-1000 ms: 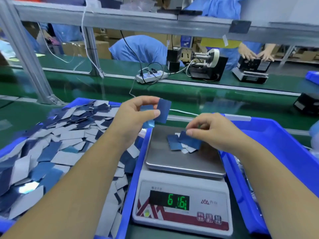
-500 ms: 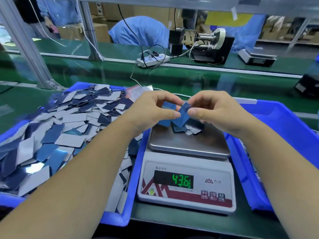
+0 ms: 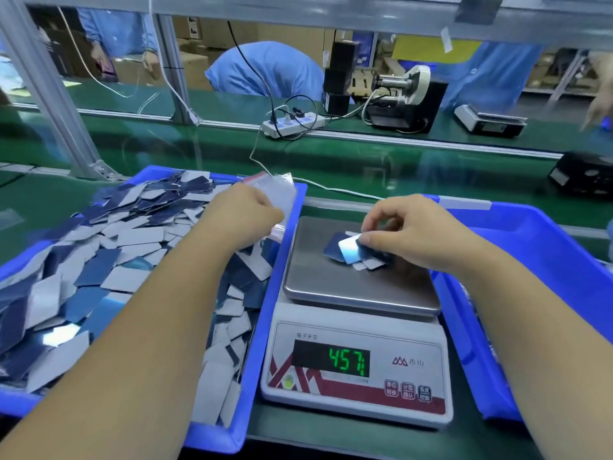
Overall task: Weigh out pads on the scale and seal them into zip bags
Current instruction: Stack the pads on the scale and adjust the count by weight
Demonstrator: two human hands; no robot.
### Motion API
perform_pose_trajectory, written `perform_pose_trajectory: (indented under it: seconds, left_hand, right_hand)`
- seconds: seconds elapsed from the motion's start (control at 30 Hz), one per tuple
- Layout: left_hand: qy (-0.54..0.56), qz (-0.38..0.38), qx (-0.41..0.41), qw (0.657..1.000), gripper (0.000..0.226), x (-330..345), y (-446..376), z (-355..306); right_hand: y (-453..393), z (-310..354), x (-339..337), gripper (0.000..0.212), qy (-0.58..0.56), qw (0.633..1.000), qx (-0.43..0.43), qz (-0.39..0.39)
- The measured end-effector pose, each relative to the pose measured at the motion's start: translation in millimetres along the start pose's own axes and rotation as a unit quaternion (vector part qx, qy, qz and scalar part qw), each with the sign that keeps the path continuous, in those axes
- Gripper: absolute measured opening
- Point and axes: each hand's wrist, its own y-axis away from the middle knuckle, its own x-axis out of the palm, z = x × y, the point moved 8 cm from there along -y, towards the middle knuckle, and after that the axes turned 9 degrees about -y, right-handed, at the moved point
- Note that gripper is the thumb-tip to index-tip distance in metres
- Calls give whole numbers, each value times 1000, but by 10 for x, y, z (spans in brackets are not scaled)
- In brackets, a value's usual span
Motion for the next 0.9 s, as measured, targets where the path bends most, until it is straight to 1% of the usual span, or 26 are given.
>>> perform_pose_trajectory:
  seconds: [0.03,0.1,0.23,0.3,0.37,0.4,0.43,0.5,0.6,0.7,0.83,0.9]
  left_hand:
    - [-38,6,-18,999,22,3,13,28]
    - [-61,2,-34,998,26,-11,38,43]
    - [-86,-30,-7,996,16,-61,68,-64]
    - [-49,-38,48,997,12,-74,102,-199]
    - [8,-39,133,990,12,-55,160,-384]
    - [21,-25,173,984,10,-9,205,-479]
    - [19,1,203,979,15,66,255,-568]
    - [-10,54,231,971,32,261,330,-689]
    - [-71,76,231,967,39,404,397,-785]
    - [-118,69,220,966,44,416,395,-787]
    - [-102,70,207,970,50,420,365,-735]
    - [-94,70,206,972,51,420,371,-729]
  right_hand:
    - [3,-17,-13,12,27,1000,7,-1]
    - [4,-44,-87,17,53,998,17,-16]
    - [-1,-72,-195,17,45,998,30,-32]
    - [4,-113,-176,18,49,998,48,-15]
    - [16,-153,-134,24,66,995,71,9]
    - [18,-173,-124,28,74,994,81,14]
    - [19,-192,-121,31,77,993,89,16]
    - [27,-229,-118,39,79,991,107,17]
    - [41,-233,-79,50,89,989,116,36]
    - [42,-219,-68,51,98,987,120,43]
    - [43,-207,-62,56,95,986,130,47]
    - [53,-199,-58,53,96,985,132,49]
